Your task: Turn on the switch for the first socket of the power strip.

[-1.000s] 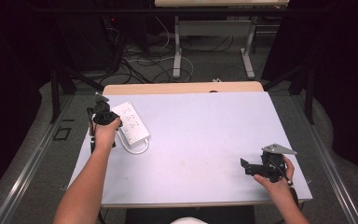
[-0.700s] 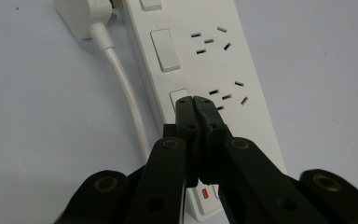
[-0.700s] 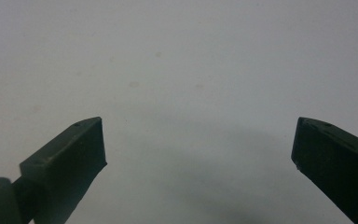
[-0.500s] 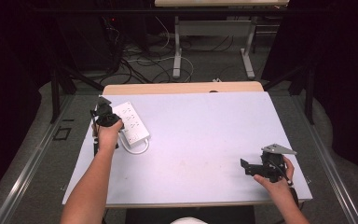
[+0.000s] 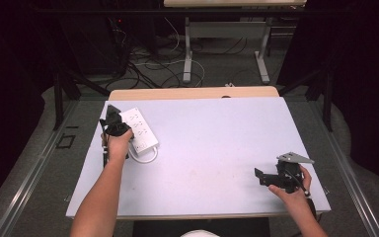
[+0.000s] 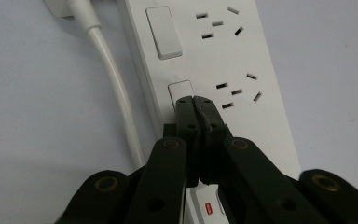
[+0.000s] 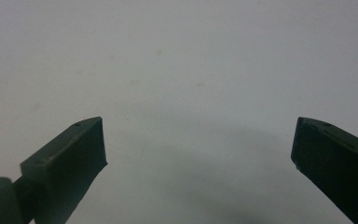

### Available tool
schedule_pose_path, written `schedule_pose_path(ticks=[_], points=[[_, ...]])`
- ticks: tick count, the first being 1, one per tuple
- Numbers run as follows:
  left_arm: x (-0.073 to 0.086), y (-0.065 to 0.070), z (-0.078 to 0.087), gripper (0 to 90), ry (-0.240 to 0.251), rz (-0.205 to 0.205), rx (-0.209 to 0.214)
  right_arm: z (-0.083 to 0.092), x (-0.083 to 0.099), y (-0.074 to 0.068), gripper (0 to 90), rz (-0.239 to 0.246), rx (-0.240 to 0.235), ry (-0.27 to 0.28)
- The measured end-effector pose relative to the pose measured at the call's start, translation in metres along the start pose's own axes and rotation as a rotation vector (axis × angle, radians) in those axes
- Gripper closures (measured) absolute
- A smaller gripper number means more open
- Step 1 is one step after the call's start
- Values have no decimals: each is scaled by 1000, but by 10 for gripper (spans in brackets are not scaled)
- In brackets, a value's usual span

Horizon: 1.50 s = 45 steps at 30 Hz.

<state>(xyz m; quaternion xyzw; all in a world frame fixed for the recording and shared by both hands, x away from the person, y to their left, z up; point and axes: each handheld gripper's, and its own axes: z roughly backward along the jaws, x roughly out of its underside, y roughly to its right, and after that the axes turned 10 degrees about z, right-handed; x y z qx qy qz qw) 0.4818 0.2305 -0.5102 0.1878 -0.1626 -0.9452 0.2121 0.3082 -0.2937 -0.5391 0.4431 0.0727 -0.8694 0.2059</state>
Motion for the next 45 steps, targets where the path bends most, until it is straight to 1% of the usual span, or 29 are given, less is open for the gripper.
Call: schedule_pose_path(ticks=[4, 5, 6, 8, 9, 10, 11, 14, 17, 19, 20, 22, 23, 27, 28, 30, 31, 32, 33, 34, 35, 37, 38, 39, 41, 42, 43, 44, 45], points=[[1, 2, -2, 900, 3, -6, -3, 0, 0, 0, 23, -3, -3, -1], [1, 2, -2, 899, -6, -15, 4, -1, 0, 0, 23, -2, -3, -1], [2, 3, -2, 900, -11, -10, 5, 0, 0, 0, 23, -2, -4, -1], [4, 5, -3, 899, -13, -20, 9, 0, 0, 0, 23, -2, -3, -1], [5, 6, -5, 899, -8, -21, 8, -1, 0, -1, 23, -2, 4, 4], [5, 6, -5, 899, -7, -32, 5, 0, 0, 0, 23, -1, -2, 1], [6, 7, -5, 899, -4, -32, 1, 0, 0, 0, 23, 1, -2, 1], [5, 7, -5, 899, -6, -25, 1, 0, 0, 0, 23, 0, 0, 2], [5, 6, -6, 899, -6, -13, 14, 0, 0, -1, 23, -3, 3, 3], [5, 6, -6, 898, -6, -8, 13, 0, 0, 0, 23, -2, -5, 0], [4, 6, -5, 899, -20, -10, 20, 0, 0, 0, 23, -2, -5, -1], [5, 6, -6, 900, -14, -5, 14, 1, 0, 0, 23, -3, -4, -1], [4, 5, -5, 900, -20, -5, 19, 1, 0, 0, 23, -3, -4, 0], [4, 3, -6, 900, -13, -9, 31, 1, 0, 0, 23, -3, -4, 1], [4, 2, -6, 900, -24, -9, 38, 1, 0, 0, 23, -4, -5, 0], [4, 2, -6, 900, -18, 3, 40, 1, 0, 0, 23, -4, -5, 1], [4, 2, -6, 900, -26, -1, 39, 1, 0, 0, 23, -4, -6, 1], [4, 2, -6, 900, -17, 1, 36, 1, 1, 0, 23, -3, -6, 1], [4, 2, -6, 900, -20, 1, 35, 1, 1, 0, 23, -4, -7, 2], [4, 2, -5, 900, -25, -1, 29, 1, 1, 1, 23, 8, -7, 7], [4, 2, -5, 900, -31, -2, 29, 1, 1, 1, 23, -6, -5, 4], [3, 2, -5, 900, -32, -6, 28, 0, 1, 1, 23, -7, -7, 1], [3, 1, -5, 900, -33, 3, 35, 0, 1, 2, 23, 1, -8, 3], [3, 0, -4, 900, -43, 11, 40, 0, 1, 2, 23, -6, -8, 0], [3, 1, -5, 900, -24, 1, 34, 0, 1, 2, 23, -4, -8, 0], [3, 1, -3, 900, -26, -7, 31, 0, 1, 1, 23, -8, -8, 1], [3, 2, -3, 900, -11, -4, 23, 0, 1, 1, 23, -9, -8, 1], [2, 1, -2, 900, -9, -9, 29, -1, 1, 2, 23, -6, -8, 2], [2, 1, -3, 900, 12, 5, 33, -1, 0, 1, 23, -15, -10, 1]])
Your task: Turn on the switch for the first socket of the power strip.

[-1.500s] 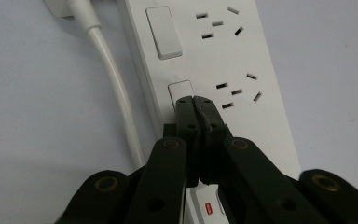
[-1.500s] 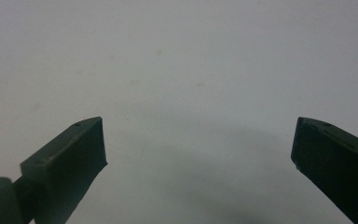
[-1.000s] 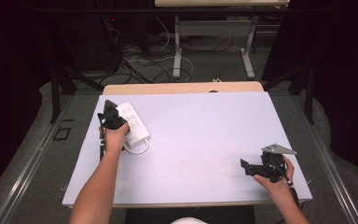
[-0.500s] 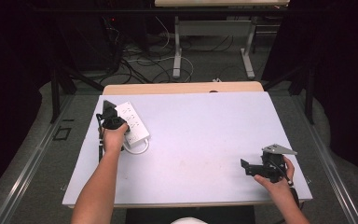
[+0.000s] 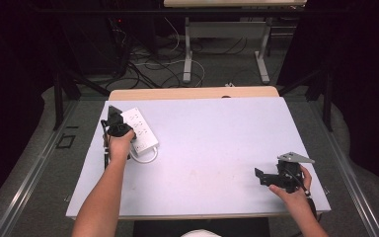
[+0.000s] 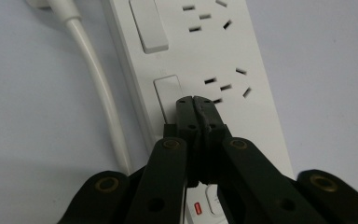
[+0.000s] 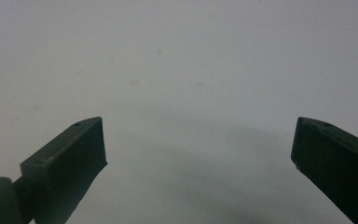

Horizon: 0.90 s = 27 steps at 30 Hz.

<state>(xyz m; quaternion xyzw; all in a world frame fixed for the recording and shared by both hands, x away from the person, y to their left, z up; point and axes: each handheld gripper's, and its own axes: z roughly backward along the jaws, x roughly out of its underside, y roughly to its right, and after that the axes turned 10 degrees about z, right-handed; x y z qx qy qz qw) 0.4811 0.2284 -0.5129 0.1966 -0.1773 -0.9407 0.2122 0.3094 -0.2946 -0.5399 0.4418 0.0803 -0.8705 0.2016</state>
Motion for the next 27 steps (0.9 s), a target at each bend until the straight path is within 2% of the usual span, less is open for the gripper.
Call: schedule_pose_path(ticks=[3, 4, 6, 7, 8, 9, 11, 12, 13, 17, 19, 23, 24, 25, 26, 27], points=[[-2, -1, 5, 900, 12, -10, 6, -2, 0, 0, 23, 6, -3, -3], [-3, -1, 5, 900, 29, -6, 8, -2, 0, 0, 23, 8, -3, -5], [-4, -3, 4, 900, 28, -10, -8, -3, 0, 0, 23, 5, -5, -7], [-4, -5, 1, 900, 8, -11, -19, -4, 0, 0, 23, 5, -5, -8], [-3, -6, -1, 900, 35, -5, -1, -4, 0, 1, 23, 6, -5, -9], [-2, -7, 0, 900, 32, -17, 2, -4, 0, 1, 23, 5, -5, -8], [-2, -6, 0, 900, 41, -37, -28, -3, 1, 1, 23, 1, -2, -11], [-2, -6, 0, 900, 45, -36, -48, -3, 1, 1, 23, -4, -5, -7], [-2, -8, 1, 900, 35, -30, -47, -3, 1, 2, 23, -3, -5, -8], [-2, -14, 1, 900, 31, -12, 7, -3, 2, 3, 23, 1, -7, -11], [-1, -14, 1, 900, 46, -10, -4, -4, 2, 3, 24, -10, -8, -15], [-1, -14, 2, 900, 51, 2, 52, -7, 2, 3, 24, -9, -15, -15], [-2, -13, 4, 900, 33, -6, 61, -8, 2, 2, 25, -10, -10, -16], [-1, -12, 2, 900, 42, -18, 57, -8, 2, 2, 25, -14, -19, -24], [0, -12, 1, 900, 25, -15, 57, -9, 2, 2, 25, -6, -21, -27], [1, -12, -1, 900, 46, -12, 68, -11, 2, 2, 25, -6, -21, -25]])
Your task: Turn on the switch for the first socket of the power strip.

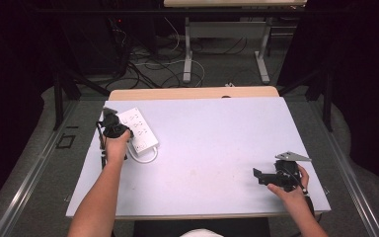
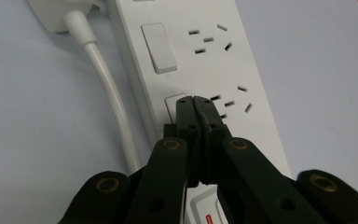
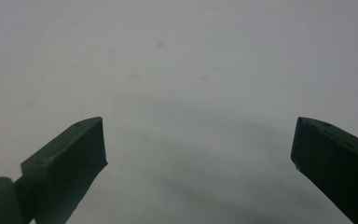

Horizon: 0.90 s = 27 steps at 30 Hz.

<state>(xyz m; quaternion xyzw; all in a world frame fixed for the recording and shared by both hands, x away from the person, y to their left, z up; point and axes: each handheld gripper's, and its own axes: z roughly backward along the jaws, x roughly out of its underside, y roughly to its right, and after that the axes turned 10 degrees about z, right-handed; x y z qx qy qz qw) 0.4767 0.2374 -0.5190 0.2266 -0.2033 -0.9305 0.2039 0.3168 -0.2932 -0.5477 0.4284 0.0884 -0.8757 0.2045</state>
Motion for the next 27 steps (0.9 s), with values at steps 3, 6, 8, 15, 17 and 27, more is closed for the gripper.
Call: schedule_pose_path(ticks=[3, 6, 8, 15, 17, 27], points=[[-1, 0, 1, 900, -15, -11, -23, 0, 0, 0, 24, 5, -4, -1], [4, 0, -1, 900, -18, -14, 0, 0, 0, 0, 25, -6, -4, 0], [7, 0, -2, 900, 4, -2, 7, 2, 0, 1, 25, -10, -2, 1], [9, 1, 2, 900, 6, -20, -39, 3, -1, 0, 25, -3, -1, 10], [11, -2, 3, 900, 28, -14, -24, 4, -1, 0, 25, 0, 3, 13], [20, 0, 22, 892, 49, -96, 41, 5, -3, -3, 25, 6, 4, 18]])
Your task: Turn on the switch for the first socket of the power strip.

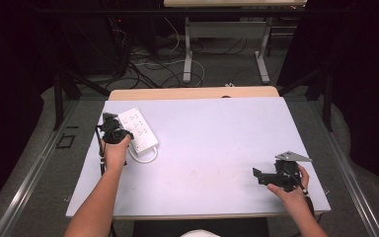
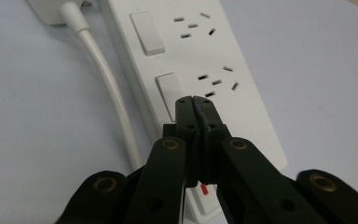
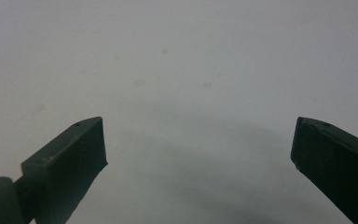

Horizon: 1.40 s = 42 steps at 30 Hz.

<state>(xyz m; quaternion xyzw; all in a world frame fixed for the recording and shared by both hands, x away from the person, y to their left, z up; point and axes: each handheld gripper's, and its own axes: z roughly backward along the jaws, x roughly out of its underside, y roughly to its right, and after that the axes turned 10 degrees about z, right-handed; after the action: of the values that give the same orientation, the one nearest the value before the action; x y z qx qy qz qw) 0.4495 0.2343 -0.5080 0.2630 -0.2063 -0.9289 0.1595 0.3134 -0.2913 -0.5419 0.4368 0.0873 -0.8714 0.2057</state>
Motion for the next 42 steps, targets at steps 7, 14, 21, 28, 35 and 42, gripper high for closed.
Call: schedule_pose_path(ticks=[7, 14, 21, 28, 35, 42], points=[[6, 9, 12, 840, 27, -102, 59, 0, 0, 0, 25, 0, 2, 0], [12, 22, 19, 768, 24, -186, 114, 0, 0, 0, 25, 5, 2, 2], [19, 35, 27, 708, 25, -246, 166, 1, 0, 1, 25, 10, 2, 5], [26, 48, 36, 601, 29, -334, 195, 2, 0, 1, 25, 4, 4, 6], [39, 58, 43, 507, 36, -439, 245, 2, -1, 0, 25, 6, 3, 7], [51, 66, 50, 363, 74, -536, 264, 3, -1, 1, 25, 9, 2, 8]])
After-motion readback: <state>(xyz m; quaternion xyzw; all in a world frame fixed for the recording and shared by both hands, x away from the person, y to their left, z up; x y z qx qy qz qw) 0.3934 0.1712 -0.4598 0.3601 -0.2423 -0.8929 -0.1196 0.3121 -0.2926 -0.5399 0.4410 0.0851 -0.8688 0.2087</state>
